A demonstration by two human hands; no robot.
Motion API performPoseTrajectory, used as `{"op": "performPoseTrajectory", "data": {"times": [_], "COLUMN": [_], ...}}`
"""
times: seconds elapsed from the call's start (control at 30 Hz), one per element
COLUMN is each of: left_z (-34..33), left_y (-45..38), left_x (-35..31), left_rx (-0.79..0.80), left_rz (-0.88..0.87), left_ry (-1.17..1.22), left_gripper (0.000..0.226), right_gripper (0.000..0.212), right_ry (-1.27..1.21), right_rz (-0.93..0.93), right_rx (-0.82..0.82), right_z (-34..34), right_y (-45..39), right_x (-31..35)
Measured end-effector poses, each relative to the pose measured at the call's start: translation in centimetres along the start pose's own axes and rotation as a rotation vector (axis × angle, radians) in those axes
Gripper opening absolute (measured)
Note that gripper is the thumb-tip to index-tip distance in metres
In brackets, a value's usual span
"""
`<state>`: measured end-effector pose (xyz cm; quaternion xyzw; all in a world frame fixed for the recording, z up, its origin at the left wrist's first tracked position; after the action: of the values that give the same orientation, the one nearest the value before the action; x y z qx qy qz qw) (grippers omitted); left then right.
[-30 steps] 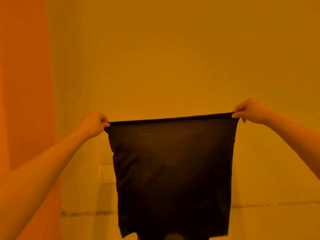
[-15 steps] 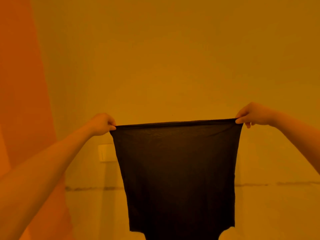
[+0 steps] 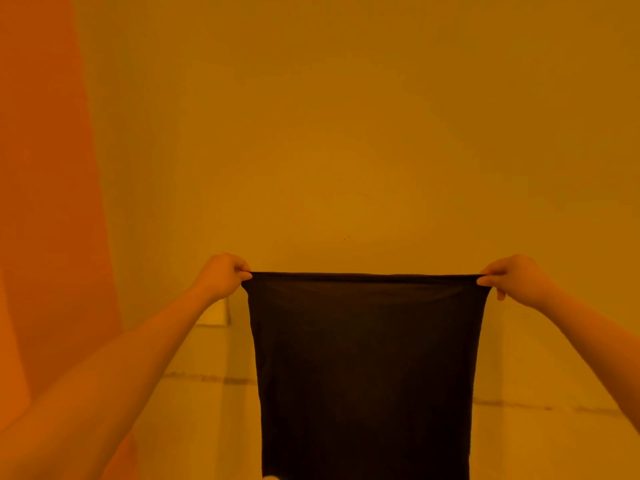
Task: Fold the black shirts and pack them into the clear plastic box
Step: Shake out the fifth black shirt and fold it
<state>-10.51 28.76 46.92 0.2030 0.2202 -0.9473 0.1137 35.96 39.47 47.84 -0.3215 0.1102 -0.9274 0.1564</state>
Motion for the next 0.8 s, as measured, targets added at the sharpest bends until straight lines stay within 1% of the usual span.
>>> {"op": "performPoseTrajectory", "data": {"times": [0.13, 0.2, 0.27, 0.33, 0.43, 0.5, 0.57, 0.63, 0.73, 0.8], "left_z": [0.8, 0.9, 0.2, -1.1, -3.8, -6.1, -8.7, -11.7, -15.8, -17.7], "left_y": [2.3, 4.4, 6.9, 9.9, 15.8, 20.0, 24.2, 28.6, 34.8, 37.8], "left_x": [-0.9, -0.7, 0.8, 3.0, 6.1, 8.1, 10.2, 12.0, 13.6, 14.4], "left_rx": [-0.068, -0.065, 0.008, 0.107, 0.22, 0.271, 0.325, 0.414, 0.532, 0.565], "left_rz": [-0.053, -0.057, -0.03, -0.013, -0.001, 0.034, 0.082, 0.116, 0.126, 0.135], "left_ry": [0.116, 0.251, 0.421, 0.583, 0.744, 0.748, 0.7, 0.642, 0.577, 0.56], "left_gripper": [0.015, 0.014, 0.016, 0.021, 0.023, 0.023, 0.023, 0.024, 0.023, 0.024], "right_gripper": [0.001, 0.003, 0.006, 0.005, 0.007, 0.008, 0.009, 0.011, 0.009, 0.007], "right_ry": [-0.065, -0.115, -0.162, -0.193, -0.218, -0.206, -0.193, -0.165, -0.107, -0.122], "right_rz": [0.027, 0.014, -0.018, -0.06, -0.13, -0.174, -0.245, -0.328, -0.421, -0.491], "right_rx": [-0.036, -0.032, 0.001, 0.067, 0.169, 0.202, 0.218, 0.251, 0.308, 0.305], "right_z": [1.6, 2.0, 1.5, 0.2, -2.9, -5.3, -8.2, -11.6, -16.4, -18.4], "right_y": [2.2, 4.2, 6.9, 10.4, 16.7, 21.1, 25.3, 29.9, 36.1, 39.9], "right_x": [0.1, -0.3, -1.0, -1.8, -3.3, -4.7, -7.0, -9.8, -12.9, -14.2]}}
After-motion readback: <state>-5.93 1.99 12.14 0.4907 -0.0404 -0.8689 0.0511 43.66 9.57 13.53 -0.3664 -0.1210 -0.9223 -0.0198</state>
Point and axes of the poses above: each hand's wrist, its own y-axis away from the middle knuckle, its own z-axis out of the back of the hand, x = y × z, the point moved 7 cm from there along -y, towards the middle knuckle, and after that the axes turned 6 degrees about x, right-handed, at the moved point
